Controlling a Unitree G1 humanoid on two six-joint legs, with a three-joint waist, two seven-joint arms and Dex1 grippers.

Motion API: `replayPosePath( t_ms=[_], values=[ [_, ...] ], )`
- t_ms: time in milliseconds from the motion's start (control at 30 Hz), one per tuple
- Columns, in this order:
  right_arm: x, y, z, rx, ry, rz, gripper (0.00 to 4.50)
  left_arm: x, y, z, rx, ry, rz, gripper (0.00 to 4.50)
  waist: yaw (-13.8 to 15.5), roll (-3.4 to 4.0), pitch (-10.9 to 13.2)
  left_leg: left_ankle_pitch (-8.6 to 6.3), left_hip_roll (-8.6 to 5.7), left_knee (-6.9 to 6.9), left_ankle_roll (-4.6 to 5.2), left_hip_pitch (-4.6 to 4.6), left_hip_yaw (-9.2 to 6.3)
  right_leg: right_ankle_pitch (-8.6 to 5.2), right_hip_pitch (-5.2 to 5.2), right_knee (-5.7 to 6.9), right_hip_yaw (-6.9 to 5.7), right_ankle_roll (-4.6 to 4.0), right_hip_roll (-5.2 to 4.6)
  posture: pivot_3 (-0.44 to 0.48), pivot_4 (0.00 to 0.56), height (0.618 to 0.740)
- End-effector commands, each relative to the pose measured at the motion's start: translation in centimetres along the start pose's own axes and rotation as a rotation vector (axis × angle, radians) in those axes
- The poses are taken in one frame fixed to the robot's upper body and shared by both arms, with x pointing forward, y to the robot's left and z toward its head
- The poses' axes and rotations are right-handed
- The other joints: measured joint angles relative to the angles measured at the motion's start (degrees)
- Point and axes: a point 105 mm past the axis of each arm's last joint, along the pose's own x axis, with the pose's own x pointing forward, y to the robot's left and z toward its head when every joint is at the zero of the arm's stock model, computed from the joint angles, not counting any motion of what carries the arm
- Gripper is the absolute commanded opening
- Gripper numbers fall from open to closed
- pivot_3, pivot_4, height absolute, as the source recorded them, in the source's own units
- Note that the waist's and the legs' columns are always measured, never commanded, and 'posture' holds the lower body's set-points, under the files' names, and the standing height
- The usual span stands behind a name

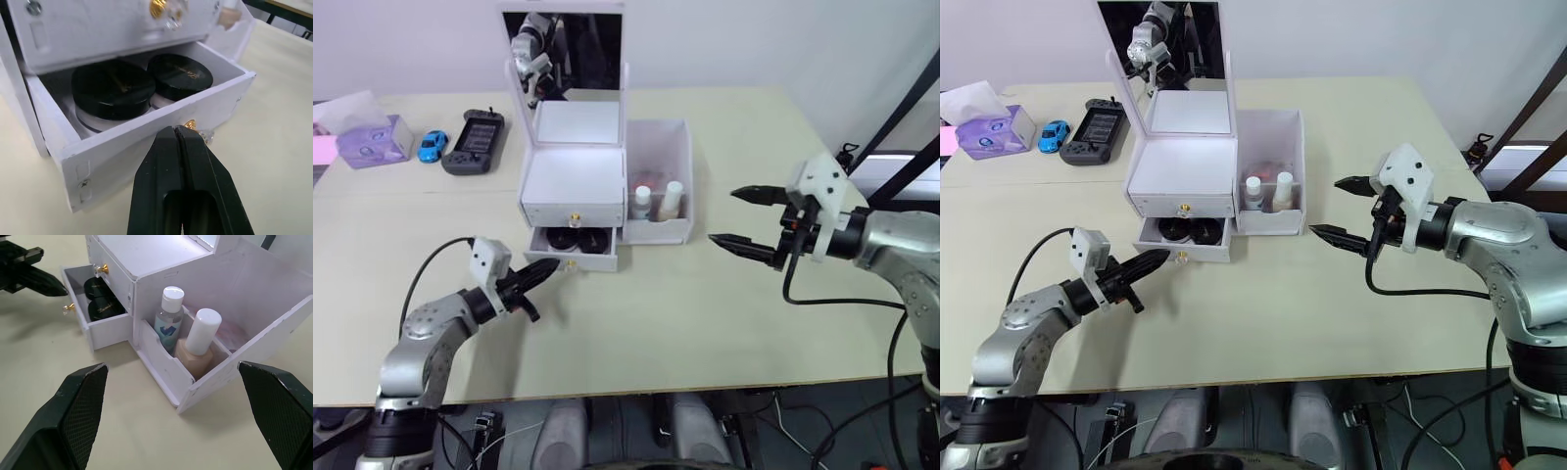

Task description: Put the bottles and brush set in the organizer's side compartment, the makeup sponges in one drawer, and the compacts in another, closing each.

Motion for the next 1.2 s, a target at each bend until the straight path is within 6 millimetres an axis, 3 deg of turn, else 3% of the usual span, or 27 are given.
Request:
replayPosePath(
  t_ms=[33,333,533,867,1000,1133,1200],
  values=[
    [-0.7,-0.1,1.1,-0.044,-0.017,-0.027,4.5,1.3,1.1,1.6,0.033,-0.049,0.022,0.03,0.2,0.0,0.0,0.0,0.0,0.0,0.0,0.0,-0.01,0.0,0.0,0.01,-0.01,0.0,0.0,0.0,0.15,0.74],
    [-1.2,1.0,1.4,0.105,-0.029,0.038,4.5,3.2,1.7,2.4,0.021,-0.079,0.014,0.03,0.1,-0.01,0.0,0.01,0.01,0.0,0.01,0.02,-0.03,0.02,0.02,0.05,-0.01,-0.01,0.02,0.0,0.15,0.74],
    [-1.2,1.0,0.8,0.117,-0.021,0.01,4.5,4.6,2.0,2.8,0.023,-0.094,0.009,0.03,0.3,-0.02,0.0,0.01,0.0,0.1,0.01,0.01,-0.04,0.02,0.07,0.07,0.0,-0.01,0.01,0.0,0.15,0.74],
    [-1.1,1.1,0.2,0.148,-0.019,0.001,4.5,5.1,1.8,2.7,0.035,-0.087,-0.014,0.03,0.3,-0.02,0.0,0.01,0.0,0.2,0.01,-0.01,-0.05,0.02,0.09,0.08,-0.01,-0.01,0.02,0.0,0.15,0.74],
    [-1.6,1.2,-1.1,0.201,0.007,0.007,4.5,3.1,1.4,2.6,0.014,-0.072,-0.048,0.03,0.1,-0.02,0.0,0.01,0.0,0.2,0.01,-0.01,-0.05,0.02,0.1,0.08,-0.01,-0.01,0.01,0.0,0.15,0.74],
    [-3.4,1.2,-3.0,0.32,0.016,0.004,4.5,-0.8,3.4,2.0,0.033,0.035,0.041,0.03,0.0,-0.02,0.0,0.0,0.0,-0.06,0.01,0.02,-0.03,0.0,0.04,0.04,0.01,0.0,0.01,0.0,0.15,0.74],
    [-4.1,0.1,-3.5,0.323,-0.014,-0.07,4.5,-2.8,5.1,2.4,0.03,0.048,0.129,0.59,0.0,0.02,0.0,0.0,0.02,-0.14,0.02,0.02,-0.03,-0.01,-0.05,0.05,0.01,-0.01,0.04,0.0,0.15,0.74]
  ],
)
